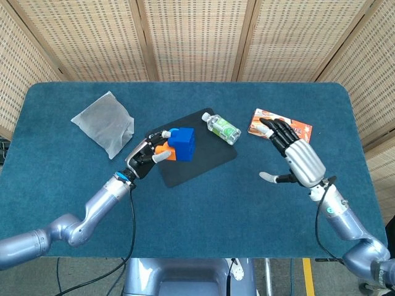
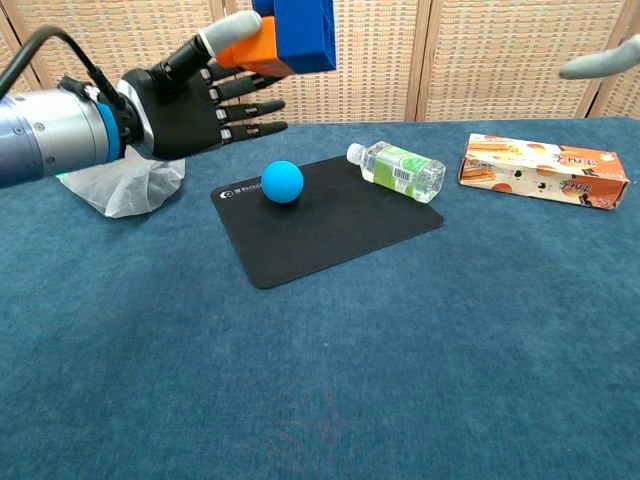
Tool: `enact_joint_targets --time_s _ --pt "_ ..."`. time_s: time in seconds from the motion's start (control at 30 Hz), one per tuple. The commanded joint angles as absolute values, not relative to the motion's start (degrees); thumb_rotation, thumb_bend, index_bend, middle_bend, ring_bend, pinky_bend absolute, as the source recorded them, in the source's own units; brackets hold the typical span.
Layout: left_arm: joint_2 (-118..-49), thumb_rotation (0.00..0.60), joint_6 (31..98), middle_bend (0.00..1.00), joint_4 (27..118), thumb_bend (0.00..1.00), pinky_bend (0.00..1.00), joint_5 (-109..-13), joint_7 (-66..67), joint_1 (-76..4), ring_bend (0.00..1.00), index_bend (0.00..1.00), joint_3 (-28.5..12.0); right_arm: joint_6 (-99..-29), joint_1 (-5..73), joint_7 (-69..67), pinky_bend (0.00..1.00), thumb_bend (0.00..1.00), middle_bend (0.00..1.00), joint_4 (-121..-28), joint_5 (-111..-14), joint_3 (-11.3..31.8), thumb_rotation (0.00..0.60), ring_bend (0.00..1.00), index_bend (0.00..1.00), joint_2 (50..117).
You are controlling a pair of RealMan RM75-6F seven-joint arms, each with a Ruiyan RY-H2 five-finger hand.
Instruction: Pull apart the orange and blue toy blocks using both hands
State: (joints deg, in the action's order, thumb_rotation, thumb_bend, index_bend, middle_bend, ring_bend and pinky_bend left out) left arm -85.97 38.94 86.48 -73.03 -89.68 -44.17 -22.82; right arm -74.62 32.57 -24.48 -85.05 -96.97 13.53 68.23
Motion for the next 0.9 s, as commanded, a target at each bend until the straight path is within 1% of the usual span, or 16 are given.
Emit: enact_joint_targets --time_s 0.03,0.4,0.53,0.67,0.77,0.9 --pt "-87.1 0.6 38.7 0.51 86.6 0.31 0.0 -72.5 -89.5 -44.1 0.0 0.51 -22.4 -72.6 34.5 -20.3 0.0 0.0 0.0 -86.9 -95.4 14.1 0.6 0.0 0.0 70.2" --pt "-89.9 0.6 37.9 0.52 85.9 0.31 0.0 -72.3 -89.9 -43.4 0.0 0.52 -21.7 -69.7 37.0 -12.9 0.0 0.0 0.0 -90.2 -92.7 13.4 0.6 0.0 0.0 74.4" --pt "-90.9 0.6 37.5 0.52 85.3 0.31 0.0 -72.7 -89.7 -43.4 0.0 0.52 -21.5 -68.5 38.4 -10.1 0.0 0.0 0.0 -91.3 -91.0 13.9 0.6 0.0 0.0 77.0" --pt "-91.2 0.6 37.3 0.52 85.3 0.31 0.0 -73.0 -89.5 -43.4 0.0 0.52 -21.5 -67.4 39.6 -7.7 0.0 0.0 0.07 -92.2 -88.7 14.8 0.6 0.0 0.01 79.0" --pt "-91.5 0.6 37.1 0.52 85.6 0.31 0.0 -72.9 -89.5 -43.4 0.0 0.52 -21.8 -66.9 40.5 -5.7 0.0 0.0 0.14 -92.9 -86.9 15.6 0.6 0.0 0.08 81.0" --pt "-91.8 0.6 36.9 0.52 86.0 0.31 0.0 -72.8 -89.4 -43.3 0.0 0.52 -22.0 -66.4 41.6 -2.4 0.0 0.0 0.2 -93.1 -84.1 16.8 0.6 0.0 0.14 83.3"
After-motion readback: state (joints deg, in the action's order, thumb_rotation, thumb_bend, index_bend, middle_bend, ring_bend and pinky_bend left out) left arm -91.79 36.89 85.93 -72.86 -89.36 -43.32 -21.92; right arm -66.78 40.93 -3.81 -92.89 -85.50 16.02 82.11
